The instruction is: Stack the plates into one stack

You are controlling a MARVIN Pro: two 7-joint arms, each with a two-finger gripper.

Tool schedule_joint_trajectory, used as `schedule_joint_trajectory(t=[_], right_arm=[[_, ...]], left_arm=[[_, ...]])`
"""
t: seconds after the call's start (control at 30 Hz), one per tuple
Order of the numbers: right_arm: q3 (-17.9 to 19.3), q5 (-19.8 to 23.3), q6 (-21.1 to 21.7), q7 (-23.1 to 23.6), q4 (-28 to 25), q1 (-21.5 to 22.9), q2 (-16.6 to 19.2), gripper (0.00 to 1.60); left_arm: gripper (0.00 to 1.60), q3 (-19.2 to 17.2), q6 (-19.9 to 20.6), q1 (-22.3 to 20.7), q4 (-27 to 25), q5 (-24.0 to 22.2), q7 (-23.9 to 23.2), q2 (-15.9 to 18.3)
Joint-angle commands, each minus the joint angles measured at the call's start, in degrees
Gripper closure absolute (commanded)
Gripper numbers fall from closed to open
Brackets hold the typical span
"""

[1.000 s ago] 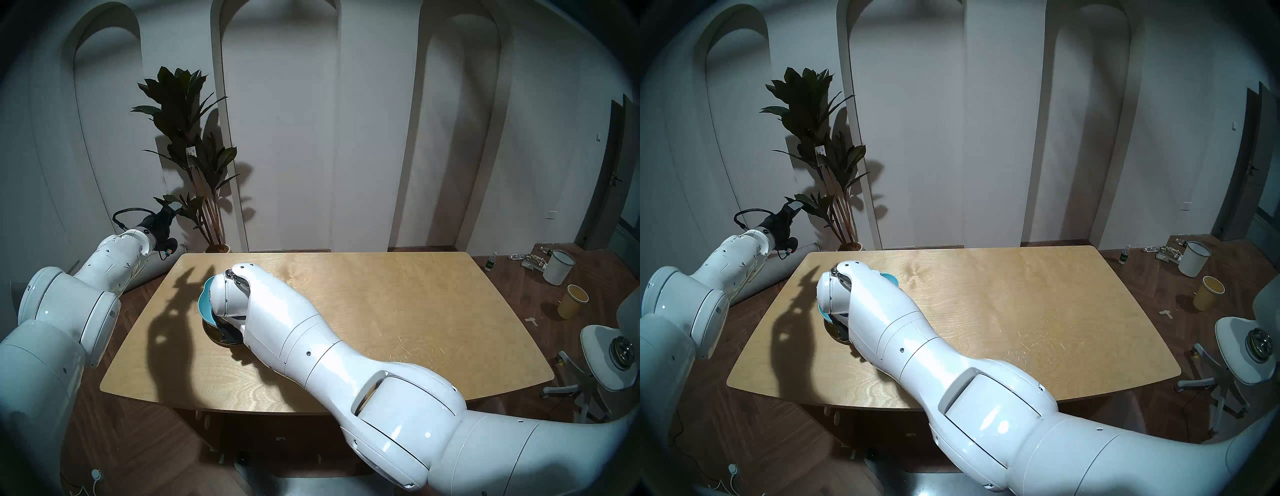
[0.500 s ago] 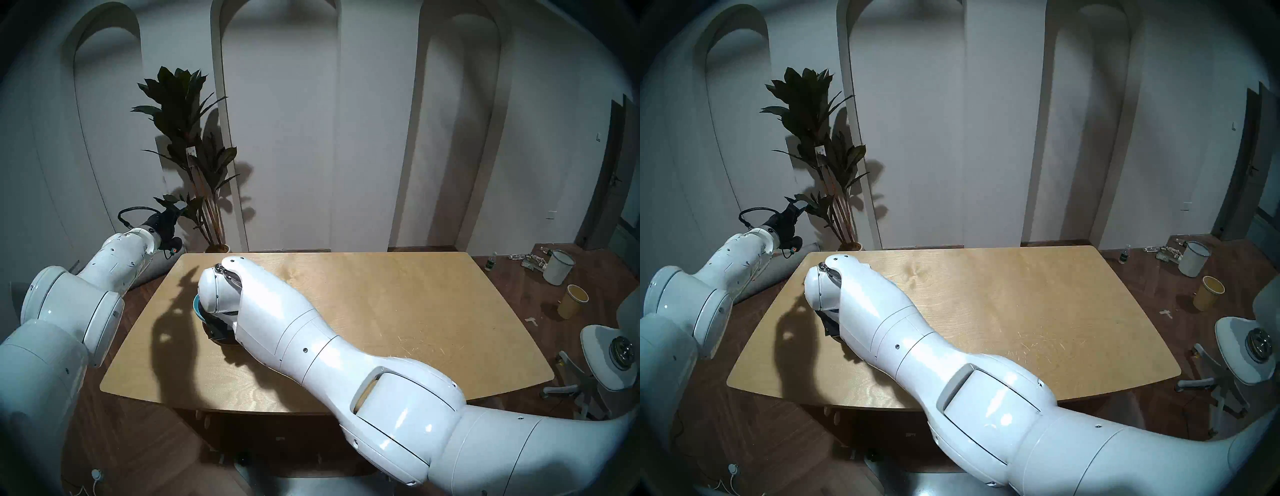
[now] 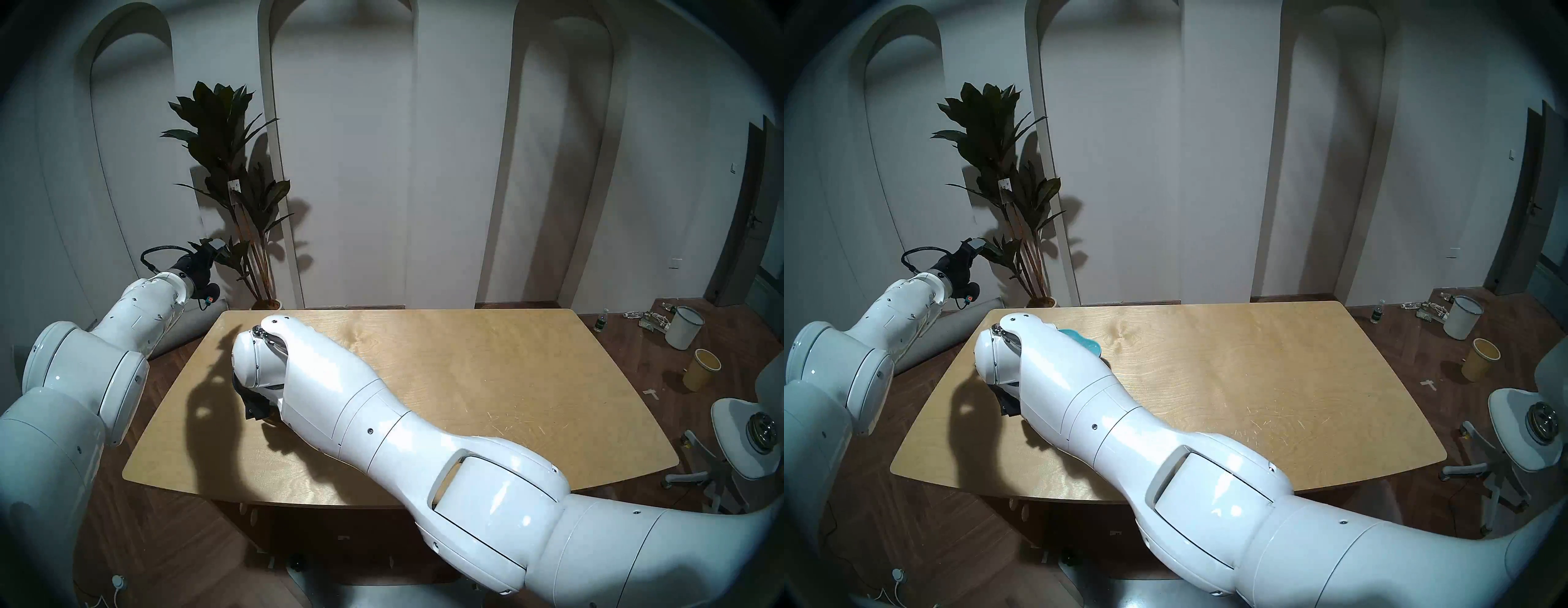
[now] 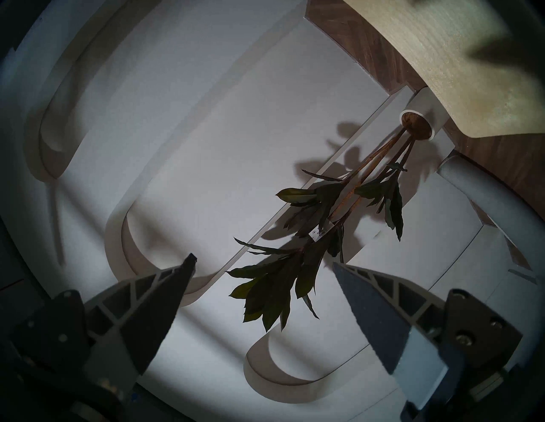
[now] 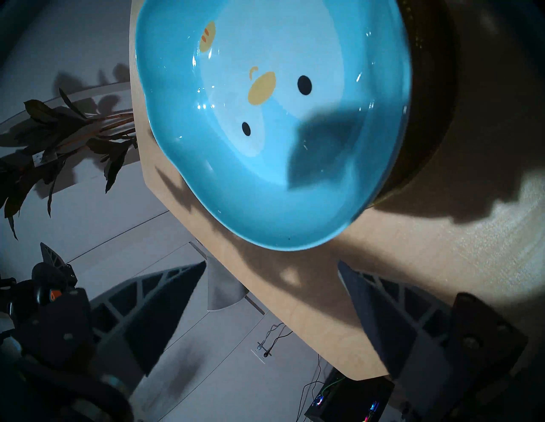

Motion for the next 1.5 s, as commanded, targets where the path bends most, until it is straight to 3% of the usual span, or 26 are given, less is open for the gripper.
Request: schedule_joint_trajectory(t=[0.0, 0.23, 0.53, 0.83, 0.9, 1.47], right_arm=[[-0.3, -0.2, 0.0, 0.7, -2.6, 1.8, -1.1, 0.00], [0.2, -1.1, -0.5, 1.6, -5.9, 5.3, -1.1, 0.00], [2.7, -4.2, -3.4, 2.0, -7.9, 7.7, 4.2, 0.00], [5.8, -9.5, -8.1, 2.1, -10.1, 11.0, 12.7, 0.00], [6.1, -10.3, -8.7, 1.9, -10.1, 11.2, 13.3, 0.00], [6.0, -21.5, -11.0, -5.9, -1.3, 11.7, 26.0, 0.00]], left_arm=[[0.00, -0.4, 0.7, -2.8, -0.6, -0.1, -0.5, 1.7], [0.00, -0.6, 1.1, -2.4, -0.6, -0.1, -1.5, 2.0], [0.00, -0.8, 1.4, -2.0, -0.7, -0.1, -2.2, 2.0], [0.00, -1.4, 0.9, -2.0, -1.6, -0.8, -1.4, 0.4], [0.00, -1.6, 0.8, -2.1, -1.7, -1.0, -1.2, 0.1], [0.00, -2.3, -0.8, -1.2, -4.0, -2.3, 2.3, -4.1]])
